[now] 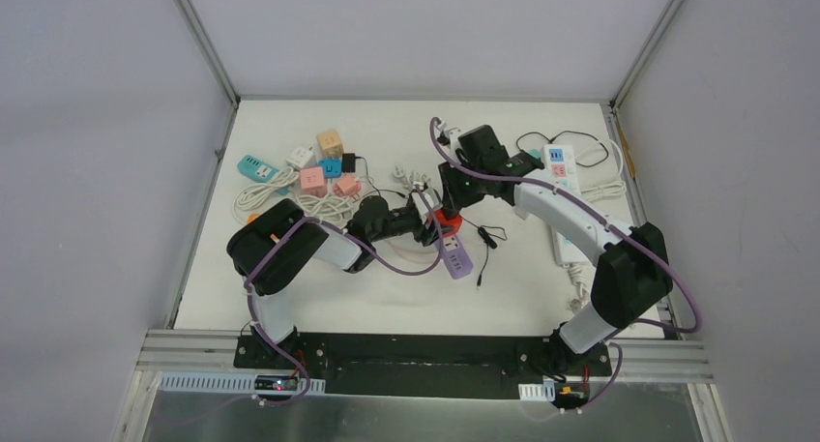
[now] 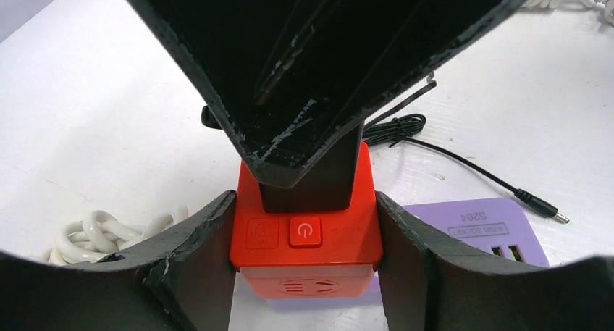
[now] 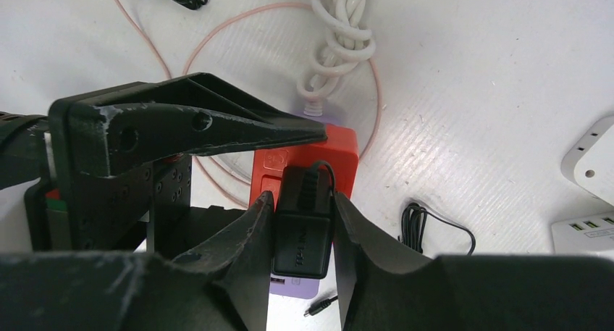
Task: Pull the plug off the socket
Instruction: Remove the plug from the socket.
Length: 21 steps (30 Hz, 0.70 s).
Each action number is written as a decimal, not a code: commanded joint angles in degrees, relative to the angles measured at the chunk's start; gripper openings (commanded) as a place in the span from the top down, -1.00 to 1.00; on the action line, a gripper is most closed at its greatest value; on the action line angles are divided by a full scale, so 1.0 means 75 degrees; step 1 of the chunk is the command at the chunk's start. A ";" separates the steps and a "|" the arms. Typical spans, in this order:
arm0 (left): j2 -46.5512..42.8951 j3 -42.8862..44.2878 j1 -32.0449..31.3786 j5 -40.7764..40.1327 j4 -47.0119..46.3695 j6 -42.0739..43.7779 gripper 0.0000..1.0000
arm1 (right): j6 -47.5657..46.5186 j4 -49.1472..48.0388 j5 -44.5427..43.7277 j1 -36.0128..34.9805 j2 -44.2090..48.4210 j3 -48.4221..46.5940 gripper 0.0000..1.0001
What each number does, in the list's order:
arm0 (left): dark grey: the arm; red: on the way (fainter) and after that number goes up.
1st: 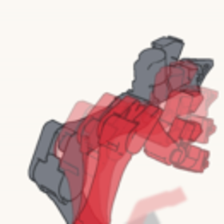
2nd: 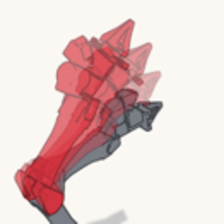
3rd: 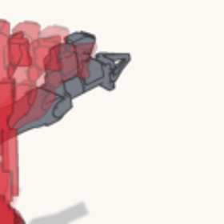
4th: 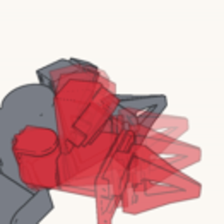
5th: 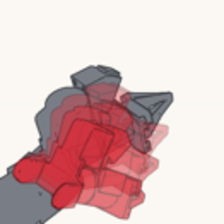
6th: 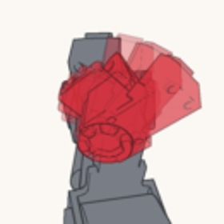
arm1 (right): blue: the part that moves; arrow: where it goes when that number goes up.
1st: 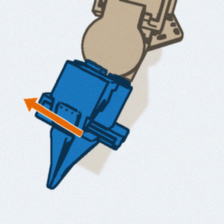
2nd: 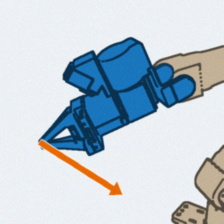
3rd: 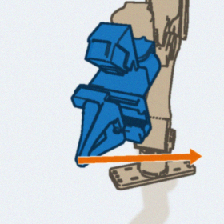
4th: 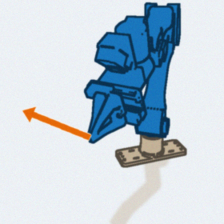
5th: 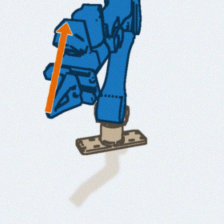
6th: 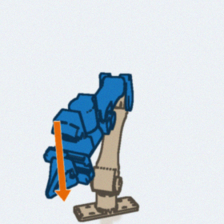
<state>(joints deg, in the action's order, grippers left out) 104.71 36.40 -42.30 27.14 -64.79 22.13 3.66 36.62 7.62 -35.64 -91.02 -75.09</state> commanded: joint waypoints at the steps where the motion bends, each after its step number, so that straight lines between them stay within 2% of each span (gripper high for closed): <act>1: 0.0008 0.0010 0.0074 0.0005 0.0595 0.0239 1.00 | 0.0089 0.0037 0.0899 -0.0642 -0.0005 -0.0520 1.00; 7: 0.0020 0.0033 0.0074 -0.0003 0.0682 0.0290 1.00 | -0.0160 0.0431 0.0497 -0.1122 -0.0268 -0.0896 1.00; 9: 0.0020 0.0019 0.0081 -0.0008 0.0682 0.0298 1.00 | -0.0305 0.0362 0.0228 -0.0994 -0.0126 -0.0725 1.00; 15: -0.0004 0.0011 0.0086 0.0012 0.0718 0.0307 1.00 | -0.0234 -0.0058 0.0460 -0.0017 0.0587 -0.0167 1.00; 21: 0.0007 0.0044 0.0092 0.0026 0.0776 0.0330 1.00 | 0.0034 -0.0157 0.1078 -0.0094 0.0509 -0.0141 1.00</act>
<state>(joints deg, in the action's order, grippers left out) 104.64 36.88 -42.30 27.38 -63.83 22.79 3.09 37.08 8.16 -35.24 -90.72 -75.07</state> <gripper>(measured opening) 0.600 0.336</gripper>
